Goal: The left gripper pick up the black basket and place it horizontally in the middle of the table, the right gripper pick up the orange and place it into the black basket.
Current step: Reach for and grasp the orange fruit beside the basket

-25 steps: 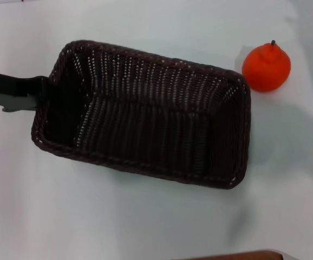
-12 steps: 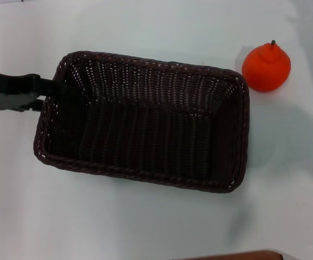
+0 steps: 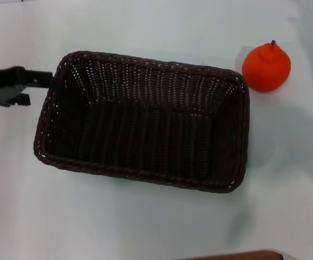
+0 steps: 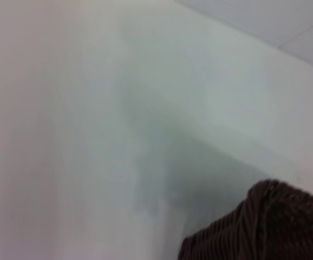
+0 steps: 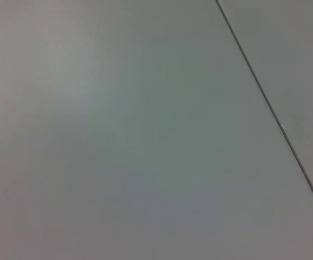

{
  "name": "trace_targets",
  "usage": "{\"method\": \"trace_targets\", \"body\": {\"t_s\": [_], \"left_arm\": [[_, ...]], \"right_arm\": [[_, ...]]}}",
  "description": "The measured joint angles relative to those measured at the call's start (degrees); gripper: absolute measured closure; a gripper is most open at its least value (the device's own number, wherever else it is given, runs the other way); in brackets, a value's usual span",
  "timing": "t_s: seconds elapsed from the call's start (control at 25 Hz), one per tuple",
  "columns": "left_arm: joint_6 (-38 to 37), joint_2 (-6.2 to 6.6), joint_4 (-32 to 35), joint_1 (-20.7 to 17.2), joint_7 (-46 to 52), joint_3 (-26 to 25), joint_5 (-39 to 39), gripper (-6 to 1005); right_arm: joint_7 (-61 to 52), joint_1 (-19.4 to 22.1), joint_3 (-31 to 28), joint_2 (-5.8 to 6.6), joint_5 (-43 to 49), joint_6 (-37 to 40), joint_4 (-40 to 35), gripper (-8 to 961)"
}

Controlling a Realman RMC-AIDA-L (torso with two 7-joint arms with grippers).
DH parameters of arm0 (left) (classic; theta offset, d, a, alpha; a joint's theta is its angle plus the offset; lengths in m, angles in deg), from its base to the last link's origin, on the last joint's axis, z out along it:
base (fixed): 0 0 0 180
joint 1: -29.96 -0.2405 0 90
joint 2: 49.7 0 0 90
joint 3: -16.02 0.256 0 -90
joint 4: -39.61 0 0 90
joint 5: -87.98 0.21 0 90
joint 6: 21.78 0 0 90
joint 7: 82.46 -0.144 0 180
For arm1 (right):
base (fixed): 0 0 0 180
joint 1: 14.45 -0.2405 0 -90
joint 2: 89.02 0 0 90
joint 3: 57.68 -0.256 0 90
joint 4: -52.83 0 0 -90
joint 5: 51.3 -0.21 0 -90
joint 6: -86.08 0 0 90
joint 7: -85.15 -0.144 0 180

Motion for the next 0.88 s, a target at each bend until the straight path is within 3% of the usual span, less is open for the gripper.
{"method": "trace_targets", "body": {"t_s": [0.28, 0.48, 0.52, 0.56, 0.6, 0.64, 0.72, 0.88], "left_arm": [[2.1, 1.41, -2.8, -0.4, -2.9, -6.4, -2.9, 81], [0.5, 1.4, -2.7, -2.0, -12.8, -18.6, -9.4, 83], [-0.3, 1.28, -2.0, -2.5, -15.6, -21.2, -11.6, 84], [-0.3, 1.28, -2.0, -2.5, -15.6, -21.2, -11.6, 84], [-2.1, 0.94, -0.5, -3.8, -20.9, -24.8, -15.6, 85], [-4.5, 0.27, 1.8, -5.5, -27.0, -27.3, -20.8, 85], [-6.6, -0.37, 3.7, -6.9, -31.5, -28.4, -25.0, 86], [-10.4, -1.55, 10.2, -10.5, -43.4, -29.5, -36.9, 87]], "right_arm": [[-0.7, 0.5, 0.9, 0.1, 0.5, 0.2, -0.9, 84], [-7.3, 2.1, 6.6, 0.39, 6.1, 3.2, -6.2, 85], [-16.9, 4.0, 11.9, 0.65, 13.0, 6.2, -13.0, 86], [-16.9, 4.0, 11.9, 0.65, 13.0, 6.2, -13.0, 86], [-21.7, 4.9, 14.0, 0.7, 16.6, 6.9, -16.4, 86], [-33.4, 6.7, 18.0, 1.09, 26.4, 7.4, -24.5, 86], [-42.1, 7.6, 19.6, 1.58, 33.1, 6.5, -29.6, 87], [-65.6, 7.7, 20.4, 3.67, 52.0, 2.1, -40.1, 88]]}}
